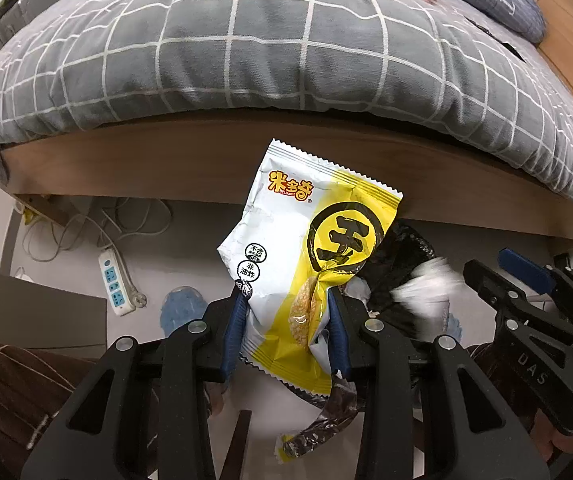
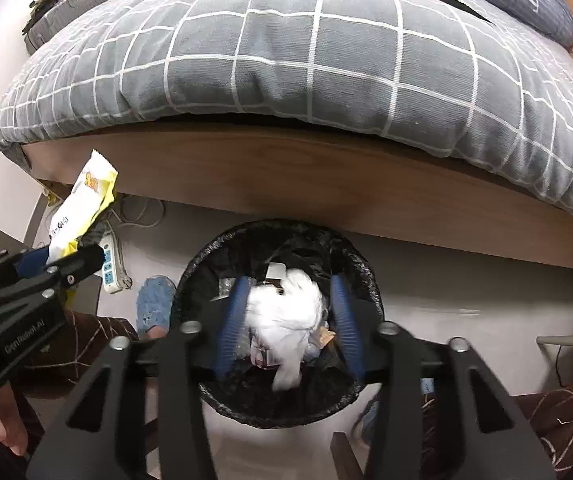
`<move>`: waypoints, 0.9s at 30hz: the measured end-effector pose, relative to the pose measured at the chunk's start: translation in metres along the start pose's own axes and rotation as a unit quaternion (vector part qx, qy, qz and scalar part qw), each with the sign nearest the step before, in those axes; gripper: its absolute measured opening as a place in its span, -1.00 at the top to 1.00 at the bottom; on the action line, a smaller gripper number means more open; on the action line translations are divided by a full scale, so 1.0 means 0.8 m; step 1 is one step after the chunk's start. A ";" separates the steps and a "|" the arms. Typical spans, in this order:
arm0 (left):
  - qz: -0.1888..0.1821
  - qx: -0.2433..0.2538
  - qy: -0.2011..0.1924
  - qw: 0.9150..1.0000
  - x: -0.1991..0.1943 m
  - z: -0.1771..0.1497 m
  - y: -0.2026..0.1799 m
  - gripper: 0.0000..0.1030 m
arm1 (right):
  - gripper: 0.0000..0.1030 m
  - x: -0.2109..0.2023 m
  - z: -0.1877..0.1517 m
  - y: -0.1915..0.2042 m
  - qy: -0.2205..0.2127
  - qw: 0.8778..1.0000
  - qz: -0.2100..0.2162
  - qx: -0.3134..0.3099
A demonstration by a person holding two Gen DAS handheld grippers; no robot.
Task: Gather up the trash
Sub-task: 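Open the right tool to drop the tissue while the left tool releases the packet, then move both tools back over the bed toward the red bag and black sachet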
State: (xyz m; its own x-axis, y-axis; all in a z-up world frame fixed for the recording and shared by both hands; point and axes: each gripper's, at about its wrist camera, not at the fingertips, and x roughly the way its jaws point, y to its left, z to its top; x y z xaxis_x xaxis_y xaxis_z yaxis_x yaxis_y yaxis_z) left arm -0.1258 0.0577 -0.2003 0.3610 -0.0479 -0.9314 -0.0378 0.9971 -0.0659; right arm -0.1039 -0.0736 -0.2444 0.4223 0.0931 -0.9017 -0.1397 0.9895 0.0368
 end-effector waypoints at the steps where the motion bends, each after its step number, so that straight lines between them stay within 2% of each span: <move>1: 0.000 0.001 0.000 1.000 0.000 0.000 -0.002 0.31 | -0.05 0.000 0.000 0.000 -0.003 1.000 0.000 0.001; 6: -0.003 0.014 0.003 1.000 0.007 0.002 -0.012 0.31 | -0.48 -0.011 0.000 -0.012 -0.014 1.000 -0.009 0.010; 13: -0.014 0.037 0.010 0.999 0.018 0.004 -0.041 0.31 | -0.81 -0.018 -0.008 -0.054 -0.026 0.999 -0.038 0.030; 25: -0.032 0.069 0.022 0.997 0.031 0.002 -0.098 0.31 | -0.85 -0.037 -0.014 -0.117 -0.037 0.993 -0.082 0.071; 27: -0.034 0.068 0.023 0.997 0.034 0.001 -0.101 0.25 | -0.85 -0.038 -0.014 -0.122 -0.037 0.993 -0.084 0.076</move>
State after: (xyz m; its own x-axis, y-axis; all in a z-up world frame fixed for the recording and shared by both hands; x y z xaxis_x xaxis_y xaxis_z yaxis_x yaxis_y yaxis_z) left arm -0.1124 -0.0238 -0.2198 0.3159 -0.1149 -0.9418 0.1122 0.9902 -0.0832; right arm -0.1129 -0.1740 -0.2257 0.4942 -0.0729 -0.8663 0.0725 0.9965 -0.0425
